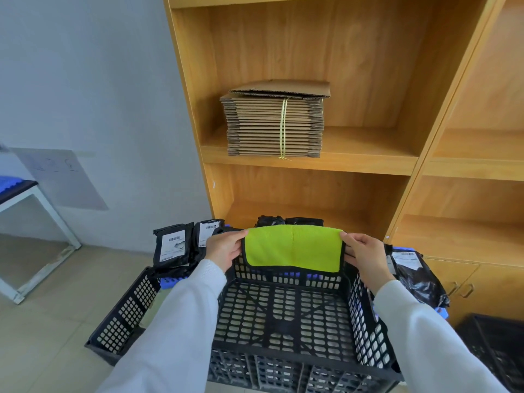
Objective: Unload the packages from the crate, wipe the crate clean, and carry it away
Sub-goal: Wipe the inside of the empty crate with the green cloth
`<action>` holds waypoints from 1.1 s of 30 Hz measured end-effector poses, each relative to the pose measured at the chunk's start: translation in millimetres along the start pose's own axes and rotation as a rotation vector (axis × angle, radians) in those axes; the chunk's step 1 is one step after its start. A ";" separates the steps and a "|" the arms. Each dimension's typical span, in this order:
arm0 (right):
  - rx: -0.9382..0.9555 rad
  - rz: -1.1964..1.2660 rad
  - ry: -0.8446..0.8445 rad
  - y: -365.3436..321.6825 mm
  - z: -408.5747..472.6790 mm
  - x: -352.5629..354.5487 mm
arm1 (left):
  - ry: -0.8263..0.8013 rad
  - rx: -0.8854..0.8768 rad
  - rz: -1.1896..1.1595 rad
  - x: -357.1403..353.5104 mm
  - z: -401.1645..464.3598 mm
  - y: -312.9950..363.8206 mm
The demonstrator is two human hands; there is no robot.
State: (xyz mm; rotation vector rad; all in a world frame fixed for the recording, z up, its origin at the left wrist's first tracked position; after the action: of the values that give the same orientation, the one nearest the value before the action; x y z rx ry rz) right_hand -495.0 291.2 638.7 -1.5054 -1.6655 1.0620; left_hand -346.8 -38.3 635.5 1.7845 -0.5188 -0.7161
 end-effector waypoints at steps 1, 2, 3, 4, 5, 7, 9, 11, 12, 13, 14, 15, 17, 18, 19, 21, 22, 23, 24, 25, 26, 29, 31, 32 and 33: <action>-0.014 0.000 0.001 -2.1 1.0 -2.3 | 0.003 -0.020 0.009 0.2 2.3 3.4; -0.023 0.000 0.002 -4.8 1.6 -4.3 | 0.009 -0.037 0.019 0.8 4.7 6.1; -0.030 -0.003 0.001 -8.4 1.7 -7.1 | 0.015 -0.051 0.032 2.2 7.6 8.7; -0.031 -0.011 0.004 -12.2 2.4 -9.4 | 0.018 -0.061 0.041 3.1 10.3 11.2; -0.024 -0.038 0.018 -16.6 3.4 -10.8 | 0.014 -0.066 0.053 3.9 13.0 13.5; -0.004 -0.114 0.048 -24.3 7.7 -12.7 | -0.008 -0.069 0.071 4.9 17.7 17.1; 0.003 -0.160 0.041 -29.0 11.6 -14.8 | -0.036 -0.075 0.081 4.9 21.2 20.1; 0.011 -0.179 0.019 -32.2 16.2 -17.9 | -0.051 -0.102 0.079 3.4 23.7 23.8; 0.021 -0.184 0.012 -33.8 17.1 -19.4 | -0.061 -0.117 0.076 1.7 24.5 24.9; 0.033 -0.190 0.014 -35.5 17.6 -20.4 | -0.071 -0.130 0.073 -0.3 24.1 26.3; 0.050 -0.199 0.031 -37.4 18.4 -20.8 | -0.078 -0.149 0.072 -2.2 24.5 27.5; 0.070 -0.213 0.052 -38.8 18.3 -20.2 | -0.075 -0.168 0.078 -3.5 24.3 28.3; 0.125 -0.227 0.064 -39.8 20.8 -20.6 | -0.055 -0.208 0.121 -5.2 25.7 28.9; 0.154 -0.249 0.053 -39.9 22.1 -22.3 | -0.051 -0.225 0.154 -6.0 27.0 27.8; 0.178 -0.285 0.038 -40.2 21.2 -24.2 | -0.054 -0.239 0.181 -7.3 27.7 27.2; 0.195 -0.341 -0.008 -36.9 22.9 -27.1 | -0.102 -0.266 0.229 -10.3 30.5 24.2; 0.186 -0.344 -0.031 -35.2 23.9 -28.1 | -0.150 -0.289 0.255 -12.3 31.7 23.3; 0.169 -0.325 -0.053 -32.8 25.5 -27.9 | -0.199 -0.313 0.265 -14.7 31.0 23.5; 0.146 -0.289 -0.080 -30.7 26.3 -27.6 | -0.239 -0.332 0.259 -15.8 31.2 23.3; 0.125 -0.253 -0.110 -29.5 26.7 -28.1 | -0.270 -0.347 0.236 -17.1 29.5 25.0; 0.111 -0.229 -0.143 -28.3 27.0 -29.3 | -0.294 -0.357 0.221 -17.6 29.0 25.1; 0.086 -0.190 -0.207 -30.2 26.3 -30.4 | -0.294 -0.353 0.197 -16.2 32.1 28.1; 0.073 -0.160 -0.226 -34.4 28.7 -29.1 | -0.276 -0.356 0.205 -15.5 37.5 32.2; 0.076 -0.161 -0.229 -37.2 29.6 -28.9 | -0.262 -0.361 0.203 -15.2 39.8 35.2; 0.083 -0.177 -0.229 -40.9 29.8 -29.5 | -0.249 -0.371 0.193 -16.0 40.5 39.8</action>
State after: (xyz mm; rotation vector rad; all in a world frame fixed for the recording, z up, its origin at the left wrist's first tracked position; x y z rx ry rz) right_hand -536.2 257.2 662.7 -1.1955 -1.8471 1.2257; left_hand -386.4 -68.0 667.6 1.2899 -0.6670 -0.8429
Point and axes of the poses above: each hand's wrist, its own z-axis towards the middle knuckle, its own x-axis out of the back of the hand, y = z × x, the point moved 7 cm from there along z, towards the middle knuckle, and after that the axes turned 14 degrees about -x, right-handed, at the moved point
